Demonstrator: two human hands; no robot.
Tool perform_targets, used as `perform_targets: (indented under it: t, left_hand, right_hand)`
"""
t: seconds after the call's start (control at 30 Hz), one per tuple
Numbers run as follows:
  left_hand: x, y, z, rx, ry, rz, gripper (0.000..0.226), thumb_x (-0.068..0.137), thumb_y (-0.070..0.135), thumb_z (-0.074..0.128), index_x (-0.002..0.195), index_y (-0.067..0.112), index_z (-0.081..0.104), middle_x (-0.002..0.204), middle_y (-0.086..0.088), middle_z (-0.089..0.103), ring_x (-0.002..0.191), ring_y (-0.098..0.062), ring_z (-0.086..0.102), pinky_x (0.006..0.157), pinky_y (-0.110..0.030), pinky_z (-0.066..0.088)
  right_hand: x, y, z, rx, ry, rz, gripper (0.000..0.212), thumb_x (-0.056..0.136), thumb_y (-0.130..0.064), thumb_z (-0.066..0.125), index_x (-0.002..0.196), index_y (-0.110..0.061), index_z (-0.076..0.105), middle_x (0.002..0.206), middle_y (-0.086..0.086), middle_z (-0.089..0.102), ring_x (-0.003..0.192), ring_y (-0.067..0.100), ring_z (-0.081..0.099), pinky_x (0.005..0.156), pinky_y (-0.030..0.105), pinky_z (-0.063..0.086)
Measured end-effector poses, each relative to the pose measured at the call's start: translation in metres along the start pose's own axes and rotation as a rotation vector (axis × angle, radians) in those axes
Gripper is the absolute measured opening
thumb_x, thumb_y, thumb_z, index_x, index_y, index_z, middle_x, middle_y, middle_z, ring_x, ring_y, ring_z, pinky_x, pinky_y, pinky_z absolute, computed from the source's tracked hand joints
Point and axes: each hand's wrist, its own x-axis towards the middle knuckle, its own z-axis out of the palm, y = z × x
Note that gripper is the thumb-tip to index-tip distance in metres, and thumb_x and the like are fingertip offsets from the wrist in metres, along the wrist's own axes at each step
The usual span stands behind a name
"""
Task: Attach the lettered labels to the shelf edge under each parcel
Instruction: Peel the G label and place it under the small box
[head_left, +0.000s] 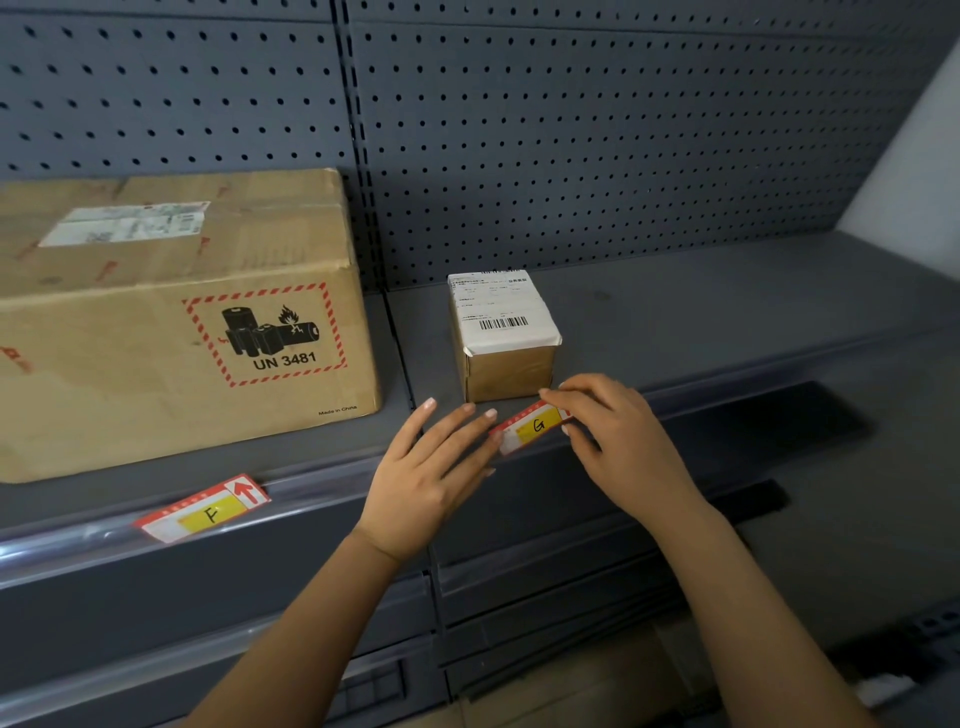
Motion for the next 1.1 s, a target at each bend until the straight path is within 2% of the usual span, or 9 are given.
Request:
perform_targets:
  t: [0.17, 0.37, 0.5, 0.63, 0.73, 0.87, 1.0, 1.1]
  left_hand:
    - [0.002, 0.003, -0.007, -0.044, -0.057, -0.063, 0.037, 0.094, 0.027, 0.065, 0.127, 0.012, 0.064, 0.137, -0.005, 0.058, 0.129, -0.021, 0.051, 0.116, -0.047, 0.029]
    - [0.001, 0.007, -0.013, -0.032, -0.072, -0.074, 0.039, 0.094, 0.023, 0.063, 0.131, 0.011, 0.061, 0.14, -0.005, 0.055, 0.13, -0.021, 0.051, 0.117, -0.047, 0.027]
    - [0.0, 0.009, -0.012, -0.037, -0.081, -0.077, 0.038, 0.094, 0.022, 0.064, 0.13, 0.012, 0.062, 0.141, -0.005, 0.055, 0.13, -0.022, 0.051, 0.117, -0.047, 0.027]
    - [0.001, 0.011, -0.018, -0.08, -0.09, -0.103, 0.04, 0.092, 0.024, 0.065, 0.13, 0.012, 0.061, 0.14, -0.005, 0.056, 0.131, -0.021, 0.049, 0.117, -0.047, 0.028]
    - [0.003, 0.019, -0.034, -0.138, -0.056, -0.24, 0.043, 0.089, 0.025, 0.068, 0.13, 0.012, 0.061, 0.133, -0.003, 0.06, 0.128, -0.02, 0.051, 0.117, -0.044, 0.027]
    - [-0.007, 0.034, -0.071, -0.183, 0.023, -0.513, 0.041, 0.087, 0.024, 0.071, 0.126, 0.011, 0.063, 0.119, -0.001, 0.064, 0.114, -0.021, 0.058, 0.109, -0.042, 0.037]
    - [-0.037, 0.043, -0.115, -0.117, -0.013, -0.717, 0.042, 0.088, 0.028, 0.068, 0.127, 0.013, 0.062, 0.116, 0.0, 0.063, 0.108, -0.019, 0.058, 0.099, -0.033, 0.042]
    - [-0.065, 0.046, -0.151, -0.054, -0.043, -0.829, 0.044, 0.088, 0.031, 0.066, 0.129, 0.015, 0.061, 0.117, 0.002, 0.063, 0.109, -0.015, 0.056, 0.098, -0.029, 0.04]
  right_hand:
    - [0.003, -0.001, -0.001, 0.029, 0.027, 0.002, 0.035, 0.084, -0.006, 0.066, 0.118, -0.016, 0.065, 0.116, 0.002, 0.056, 0.103, 0.018, 0.054, 0.087, 0.033, 0.048]
    - [0.008, -0.008, -0.006, 0.013, 0.091, -0.059, 0.017, 0.087, -0.006, 0.063, 0.101, -0.011, 0.07, 0.097, 0.002, 0.062, 0.084, 0.02, 0.059, 0.072, 0.034, 0.05]
    - [0.006, -0.006, -0.004, -0.023, 0.042, -0.019, 0.017, 0.087, -0.007, 0.064, 0.103, -0.012, 0.069, 0.102, 0.003, 0.06, 0.082, 0.022, 0.059, 0.068, 0.036, 0.051]
    - [0.0, -0.013, -0.003, -0.043, 0.074, 0.03, 0.022, 0.084, -0.006, 0.066, 0.105, -0.011, 0.069, 0.107, 0.005, 0.058, 0.085, 0.023, 0.058, 0.071, 0.035, 0.051]
    - [-0.004, -0.027, -0.004, 0.009, 0.12, 0.046, 0.025, 0.082, -0.006, 0.068, 0.106, -0.013, 0.068, 0.108, 0.004, 0.058, 0.091, 0.02, 0.057, 0.078, 0.03, 0.047]
    - [-0.006, -0.059, 0.004, 0.11, 0.125, -0.036, 0.026, 0.081, -0.006, 0.069, 0.106, -0.013, 0.068, 0.104, 0.003, 0.059, 0.093, 0.02, 0.057, 0.082, 0.034, 0.046]
    - [-0.01, -0.104, 0.024, 0.234, 0.104, -0.099, 0.026, 0.083, -0.007, 0.07, 0.108, -0.012, 0.068, 0.103, 0.004, 0.059, 0.095, 0.021, 0.057, 0.083, 0.034, 0.045]
    - [-0.016, -0.142, 0.041, 0.324, 0.07, -0.153, 0.026, 0.083, -0.008, 0.07, 0.109, -0.012, 0.068, 0.104, 0.004, 0.059, 0.096, 0.021, 0.057, 0.083, 0.033, 0.045]
